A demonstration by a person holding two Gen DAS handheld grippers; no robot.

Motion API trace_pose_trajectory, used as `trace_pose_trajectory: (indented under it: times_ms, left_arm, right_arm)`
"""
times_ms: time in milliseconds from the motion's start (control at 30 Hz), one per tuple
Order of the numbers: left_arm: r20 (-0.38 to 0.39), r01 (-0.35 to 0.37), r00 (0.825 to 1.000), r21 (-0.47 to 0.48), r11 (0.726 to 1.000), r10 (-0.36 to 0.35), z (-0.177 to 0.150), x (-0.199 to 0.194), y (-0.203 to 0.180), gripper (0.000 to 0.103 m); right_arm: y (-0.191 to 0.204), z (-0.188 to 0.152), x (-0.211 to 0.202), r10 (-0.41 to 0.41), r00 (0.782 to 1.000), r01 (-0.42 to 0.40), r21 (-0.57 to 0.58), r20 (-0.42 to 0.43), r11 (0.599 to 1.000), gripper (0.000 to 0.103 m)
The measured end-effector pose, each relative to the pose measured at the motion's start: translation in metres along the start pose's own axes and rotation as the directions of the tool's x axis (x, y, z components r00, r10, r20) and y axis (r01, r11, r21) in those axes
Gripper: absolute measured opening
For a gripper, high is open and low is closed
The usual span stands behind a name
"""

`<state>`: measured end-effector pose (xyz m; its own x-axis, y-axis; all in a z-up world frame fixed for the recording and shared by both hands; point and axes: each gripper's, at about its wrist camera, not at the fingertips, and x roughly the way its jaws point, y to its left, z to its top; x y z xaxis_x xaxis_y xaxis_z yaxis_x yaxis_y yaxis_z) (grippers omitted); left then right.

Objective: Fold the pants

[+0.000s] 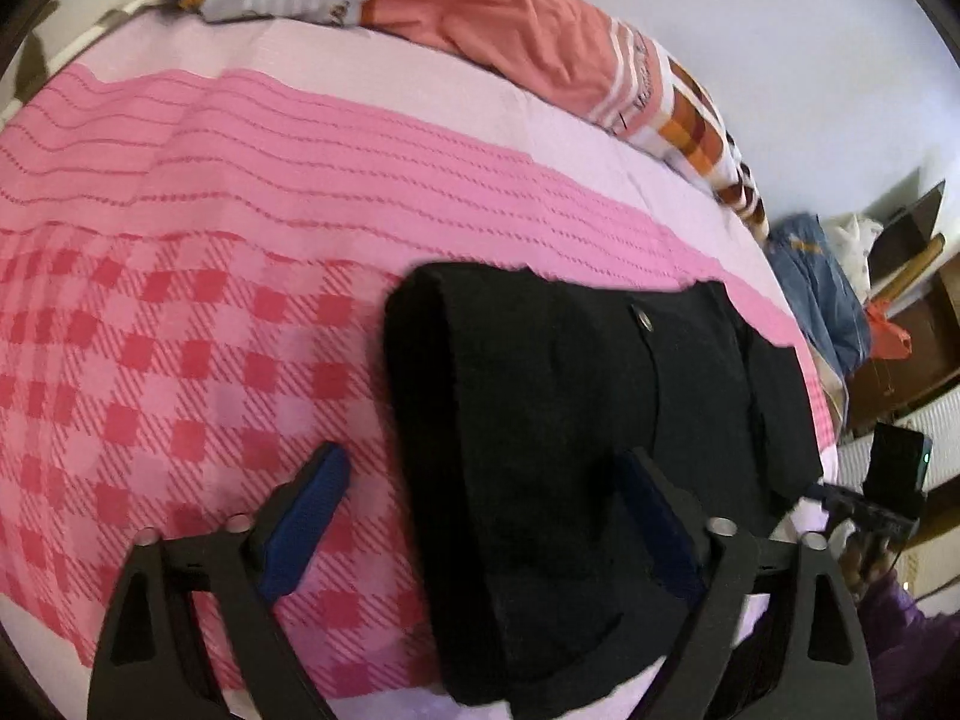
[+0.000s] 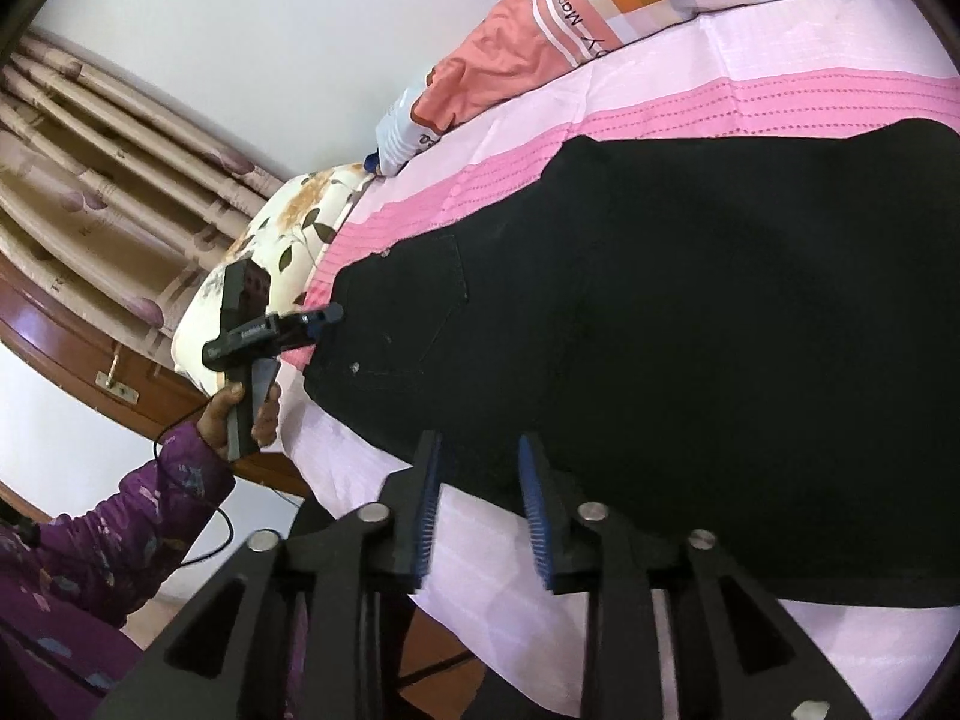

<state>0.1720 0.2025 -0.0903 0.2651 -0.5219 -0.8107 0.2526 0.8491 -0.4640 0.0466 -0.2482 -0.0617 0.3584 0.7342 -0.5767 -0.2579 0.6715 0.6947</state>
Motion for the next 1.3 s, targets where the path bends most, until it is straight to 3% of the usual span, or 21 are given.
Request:
trace_pose_trajectory:
  times_ms: [33, 133, 233, 400, 533, 667, 767, 867, 933, 1033, 1100, 1133, 1167, 1200, 1233, 1267, 1300]
  left_arm:
    - [-0.04, -0.016, 0.999, 0.038, 0.999, 0.018, -0.001, 0.004, -0.009, 0.046]
    - [-0.061, 0.001, 0.998, 0.033, 0.999, 0.001, 0.0, 0.008, -0.016, 0.035]
    - [-0.059, 0.043, 0.997, 0.017, 0.999, -0.042, 0.0, 0.004, -0.016, 0.027]
    - [0.024, 0.069, 0.997, 0.013, 0.998, -0.069, -0.009, -0.019, -0.033, 0.018]
    - [0.099, 0.147, 0.984, 0.035, 0.989, -0.149, -0.016, -0.047, -0.073, 0.013]
    - [0.103, 0.225, 0.967, 0.097, 0.97, -0.234, -0.017, -0.056, -0.137, 0.013]
    - [0.08, 0.313, 0.942, 0.144, 0.939, -0.326, -0.012, -0.047, -0.196, 0.013]
    - [0.023, 0.411, 0.907, 0.179, 0.894, -0.421, -0.01, -0.018, -0.254, 0.013]
    - [-0.01, 0.445, 0.892, 0.192, 0.875, -0.452, -0.008, 0.01, -0.286, 0.013]
    - [-0.048, 0.461, 0.886, 0.191, 0.867, -0.461, -0.005, 0.063, -0.325, 0.017]
    - [-0.082, 0.474, 0.88, 0.182, 0.861, -0.467, -0.007, 0.095, -0.338, 0.022]
    - [-0.107, 0.481, 0.877, 0.182, 0.858, -0.469, -0.01, 0.108, -0.343, 0.022]
    - [-0.129, 0.498, 0.866, 0.16, 0.852, -0.482, -0.013, 0.116, -0.345, 0.022]
    - [-0.14, 0.535, 0.843, 0.114, 0.837, -0.519, -0.015, 0.119, -0.343, 0.022]
    - [-0.124, 0.555, 0.83, 0.093, 0.827, -0.544, -0.016, 0.117, -0.34, 0.027]
    - [-0.104, 0.555, 0.831, 0.091, 0.827, -0.546, -0.016, 0.112, -0.336, 0.03]
    - [-0.076, 0.533, 0.846, 0.096, 0.841, -0.528, -0.015, 0.105, -0.33, 0.034]
  right_arm:
    - [0.001, 0.001, 0.0, 0.009, 1.0, -0.009, 0.012, 0.008, 1.0, 0.033]
    - [0.0, 0.005, 0.004, 0.024, 0.999, -0.025, 0.043, 0.022, 0.999, 0.036]
    - [0.001, 0.007, 0.007, 0.028, 0.999, -0.03, 0.065, 0.031, 0.997, 0.038]
    - [0.002, 0.009, 0.003, 0.036, 0.998, -0.039, 0.065, 0.053, 0.997, 0.039]
    - [0.003, 0.01, 0.0, 0.054, 0.996, -0.058, 0.058, 0.068, 0.997, 0.039]
    - [-0.004, 0.011, -0.005, 0.14, 0.985, -0.15, 0.096, 0.103, 0.984, 0.039]
    - [-0.015, 0.012, -0.012, 0.141, 0.981, -0.157, 0.121, 0.133, 0.98, 0.039]
    - [-0.03, 0.014, -0.022, 0.159, 0.978, -0.177, 0.13, 0.136, 0.976, 0.039]
    - [-0.042, 0.014, -0.032, 0.175, 0.972, -0.197, 0.141, 0.154, 0.97, 0.039]
    - [-0.072, 0.012, -0.052, 0.152, 0.973, -0.186, 0.2, 0.174, 0.962, 0.041]
    - [-0.096, 0.007, -0.068, 0.1, 0.98, -0.141, 0.24, 0.174, 0.96, 0.041]
    - [-0.107, 0.005, -0.074, 0.11, 0.977, -0.156, 0.261, 0.182, 0.953, 0.041]
    - [-0.12, 0.001, -0.081, 0.13, 0.973, -0.184, 0.294, 0.192, 0.938, 0.04]
    - [-0.131, -0.001, -0.084, 0.126, 0.974, -0.183, 0.325, 0.189, 0.928, 0.04]
    - [-0.138, -0.003, -0.085, 0.159, 0.966, -0.221, 0.338, 0.202, 0.915, 0.04]
    - [-0.146, -0.005, -0.087, 0.211, 0.951, -0.283, 0.361, 0.227, 0.889, 0.041]
    - [-0.149, -0.005, -0.087, 0.238, 0.941, -0.316, 0.369, 0.243, 0.874, 0.045]
